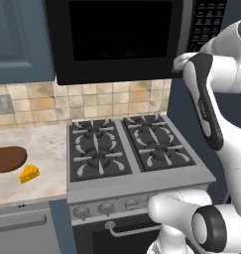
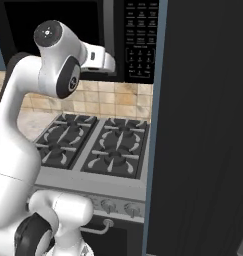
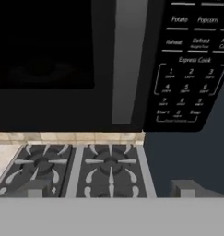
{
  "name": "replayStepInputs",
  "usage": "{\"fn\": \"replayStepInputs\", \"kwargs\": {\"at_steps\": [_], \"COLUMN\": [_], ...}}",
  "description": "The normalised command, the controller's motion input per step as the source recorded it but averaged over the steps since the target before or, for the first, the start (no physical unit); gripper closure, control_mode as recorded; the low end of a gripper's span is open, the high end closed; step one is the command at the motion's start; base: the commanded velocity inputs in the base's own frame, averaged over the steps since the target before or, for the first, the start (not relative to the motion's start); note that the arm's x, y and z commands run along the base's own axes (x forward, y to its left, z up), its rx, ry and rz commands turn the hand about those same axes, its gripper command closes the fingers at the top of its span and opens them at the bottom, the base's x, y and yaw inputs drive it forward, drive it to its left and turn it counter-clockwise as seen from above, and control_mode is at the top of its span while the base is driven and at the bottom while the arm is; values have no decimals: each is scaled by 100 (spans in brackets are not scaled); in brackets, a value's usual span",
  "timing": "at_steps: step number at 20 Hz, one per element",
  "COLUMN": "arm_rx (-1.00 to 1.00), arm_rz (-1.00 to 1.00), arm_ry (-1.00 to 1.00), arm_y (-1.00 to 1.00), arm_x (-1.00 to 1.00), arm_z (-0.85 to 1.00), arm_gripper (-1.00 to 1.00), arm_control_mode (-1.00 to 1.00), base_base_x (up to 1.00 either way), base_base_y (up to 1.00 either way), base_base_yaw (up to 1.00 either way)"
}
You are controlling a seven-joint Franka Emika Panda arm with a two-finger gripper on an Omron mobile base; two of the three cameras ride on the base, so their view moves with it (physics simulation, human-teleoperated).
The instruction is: Retrieve the reheated potato from the microwave, then place the potato, cheese, and condiment on the cutting board.
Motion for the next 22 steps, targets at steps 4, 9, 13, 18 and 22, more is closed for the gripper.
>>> {"fn": "replayStepInputs", "kwargs": {"at_steps": [4,9,13,18,22], "arm_rx": [6,1,0,0,0], "arm_rz": [0,0,0,0,0], "arm_ry": [0,0,0,-1,-2], "arm_y": [-10,-2,-3,-14,-15], "arm_x": [22,27,34,27,20], "arm_z": [34,31,22,3,-2], "arm_gripper": [-100,-100,-100,-100,-100], "arm_control_mode": [-100,-100,-100,-100,-100], "base_base_x": [0,0,0,0,0], "base_base_y": [0,0,0,0,0], "base_base_yaw": [0,0,0,0,0]}}
